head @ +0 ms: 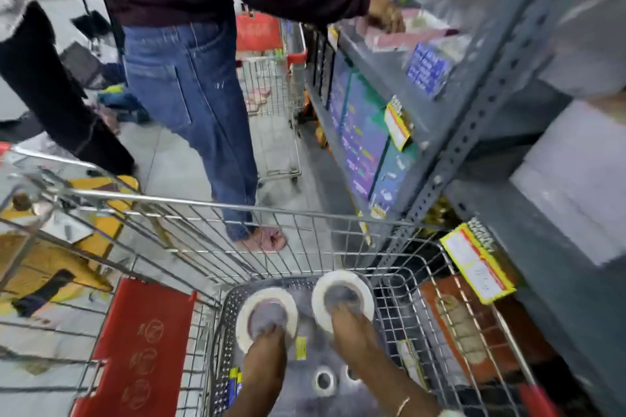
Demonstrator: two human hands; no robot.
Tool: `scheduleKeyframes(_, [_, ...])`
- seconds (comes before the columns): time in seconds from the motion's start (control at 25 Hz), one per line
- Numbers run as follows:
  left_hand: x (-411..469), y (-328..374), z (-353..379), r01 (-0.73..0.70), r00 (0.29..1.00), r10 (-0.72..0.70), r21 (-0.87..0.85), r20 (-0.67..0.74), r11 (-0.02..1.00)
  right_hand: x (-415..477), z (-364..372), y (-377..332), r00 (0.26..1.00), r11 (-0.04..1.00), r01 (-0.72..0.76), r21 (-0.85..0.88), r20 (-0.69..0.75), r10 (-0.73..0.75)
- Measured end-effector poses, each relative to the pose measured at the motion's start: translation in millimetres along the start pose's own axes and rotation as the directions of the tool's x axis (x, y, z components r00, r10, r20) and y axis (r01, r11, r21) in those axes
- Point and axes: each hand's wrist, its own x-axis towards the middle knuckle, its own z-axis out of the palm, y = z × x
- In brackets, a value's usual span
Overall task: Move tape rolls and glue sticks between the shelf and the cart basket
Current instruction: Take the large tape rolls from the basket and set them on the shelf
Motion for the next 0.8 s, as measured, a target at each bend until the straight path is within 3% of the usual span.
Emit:
scheduleKeyframes(0.12, [-35.8,28.3,-43.7,-0.143,0.985,0.139,-0.037,-0.107,0.989,-42.9,-70.9,-1.0,0.983,0.997,0.056,-0.06,-0.172,-0.066])
scheduleKeyframes(0.24, [-75.6,66.7,-95.4,-0.197,0.964,0.181,-0.069,-0.194,0.978,-104.8,-136.2,9.8,0.905,0.988,0.105,-0.113,-0.4,-0.142])
scheduleKeyframes(0.36, [-103.2,116.7,-120.8,-0.387,0.895,0.351,-0.089,-0.274,0.918,-167.8,-178.3,32.7,0.822,0.987,0.124,-0.103,-0.547,-0.16])
scheduleKeyframes(0.52, [-137.4,223.6,-140.0,-0.6,0.769,0.59,0.039,-0.247,0.799,-255.8,-219.6,86.1,0.707,0.996,-0.079,0.036,-0.703,0.082])
scheduleKeyframes(0.6, [-160.8,285.6,-134.8,-0.708,0.684,0.707,0.069,-0.178,0.703,-307.6,-224.0,117.6,0.676,0.972,-0.219,0.091,-0.704,0.218])
scheduleKeyframes(0.8, [-244.5,383.6,-76.7,-0.841,0.513,0.851,-0.132,0.114,0.524,-432.6,-182.2,179.1,0.472,0.785,-0.545,0.295,-0.666,0.578])
